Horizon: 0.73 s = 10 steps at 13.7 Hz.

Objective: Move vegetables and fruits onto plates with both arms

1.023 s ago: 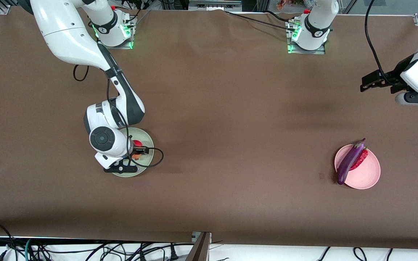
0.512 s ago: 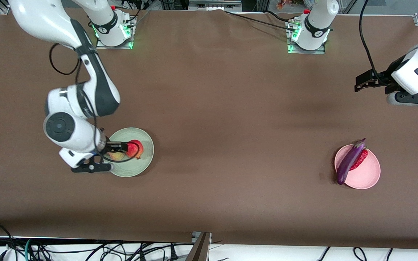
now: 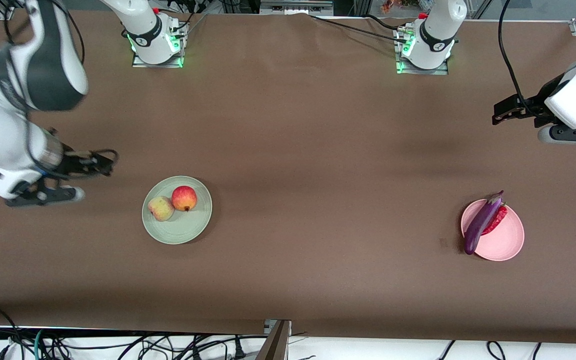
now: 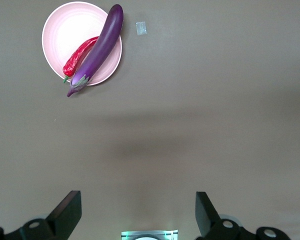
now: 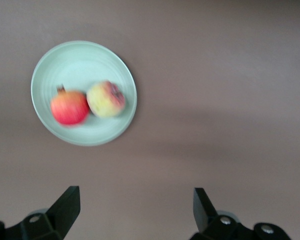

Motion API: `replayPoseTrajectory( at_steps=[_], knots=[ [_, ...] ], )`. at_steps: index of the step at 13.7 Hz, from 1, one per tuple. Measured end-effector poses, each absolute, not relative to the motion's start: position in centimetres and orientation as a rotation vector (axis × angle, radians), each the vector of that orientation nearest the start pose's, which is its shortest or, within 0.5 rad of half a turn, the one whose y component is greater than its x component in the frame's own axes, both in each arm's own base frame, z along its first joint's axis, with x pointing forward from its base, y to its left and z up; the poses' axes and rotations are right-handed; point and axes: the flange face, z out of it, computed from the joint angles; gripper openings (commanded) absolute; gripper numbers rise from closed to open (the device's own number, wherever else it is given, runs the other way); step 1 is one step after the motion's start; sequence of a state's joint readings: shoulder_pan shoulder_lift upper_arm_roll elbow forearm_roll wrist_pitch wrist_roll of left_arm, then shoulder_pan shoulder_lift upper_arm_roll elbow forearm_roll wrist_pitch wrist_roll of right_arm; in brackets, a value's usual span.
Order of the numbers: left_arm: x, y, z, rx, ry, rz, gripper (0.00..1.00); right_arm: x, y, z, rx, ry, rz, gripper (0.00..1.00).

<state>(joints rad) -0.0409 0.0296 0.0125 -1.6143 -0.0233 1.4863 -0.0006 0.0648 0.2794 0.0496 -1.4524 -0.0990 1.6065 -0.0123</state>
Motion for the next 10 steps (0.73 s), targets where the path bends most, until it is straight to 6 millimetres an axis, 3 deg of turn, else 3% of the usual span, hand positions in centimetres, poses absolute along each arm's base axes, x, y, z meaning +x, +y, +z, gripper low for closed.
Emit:
replayPoseTrajectory(
  at_steps=[2,6,10],
  knots=[
    [55.2,-1.8,58.6,-3.154,0.041,0.231,1.00,60.5,4.9,55.2,-3.222,-0.197,0.234,1.00],
    [55.4,-0.8,59.5,-3.158,0.012,0.191,1.00,56.8,6.1,57.4,-3.221,-0.235,0.270,1.00],
    [55.6,-0.5,59.5,-3.158,0.004,0.183,1.00,54.0,4.2,62.3,-3.235,-0.180,0.139,1.00]
  ],
)
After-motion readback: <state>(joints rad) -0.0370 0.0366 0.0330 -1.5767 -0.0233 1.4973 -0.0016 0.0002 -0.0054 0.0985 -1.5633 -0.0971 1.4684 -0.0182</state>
